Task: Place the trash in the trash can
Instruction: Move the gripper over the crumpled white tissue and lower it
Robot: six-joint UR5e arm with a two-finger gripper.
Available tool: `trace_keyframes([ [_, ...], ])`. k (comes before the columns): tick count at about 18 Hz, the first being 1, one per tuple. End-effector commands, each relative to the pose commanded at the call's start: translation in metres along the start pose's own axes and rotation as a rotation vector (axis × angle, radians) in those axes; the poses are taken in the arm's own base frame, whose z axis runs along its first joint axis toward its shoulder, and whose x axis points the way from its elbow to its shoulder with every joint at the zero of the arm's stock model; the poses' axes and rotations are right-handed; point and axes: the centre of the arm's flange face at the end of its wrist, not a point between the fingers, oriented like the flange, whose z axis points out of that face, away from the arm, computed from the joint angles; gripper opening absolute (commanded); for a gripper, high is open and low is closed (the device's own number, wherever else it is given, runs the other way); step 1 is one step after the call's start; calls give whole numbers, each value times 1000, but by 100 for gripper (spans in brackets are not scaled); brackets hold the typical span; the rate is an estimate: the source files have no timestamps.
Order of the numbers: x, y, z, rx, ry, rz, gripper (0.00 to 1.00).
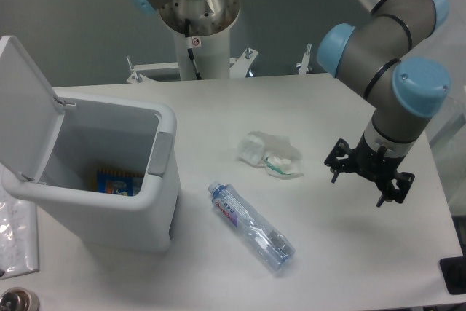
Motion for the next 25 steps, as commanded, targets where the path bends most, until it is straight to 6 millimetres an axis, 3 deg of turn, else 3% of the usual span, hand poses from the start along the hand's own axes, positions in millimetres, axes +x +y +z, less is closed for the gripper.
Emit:
trace_keyframes([
  [8,16,12,21,-35,51,-10,100],
  [11,25,16,15,-38,60,-17,100],
  [13,40,14,8,-37,62,-10,100],
  [17,76,21,21,-45,94,-13,100],
  [21,115,36,52,-52,132,-7,100],
  [25,149,22,71,-21,54,38,100],
])
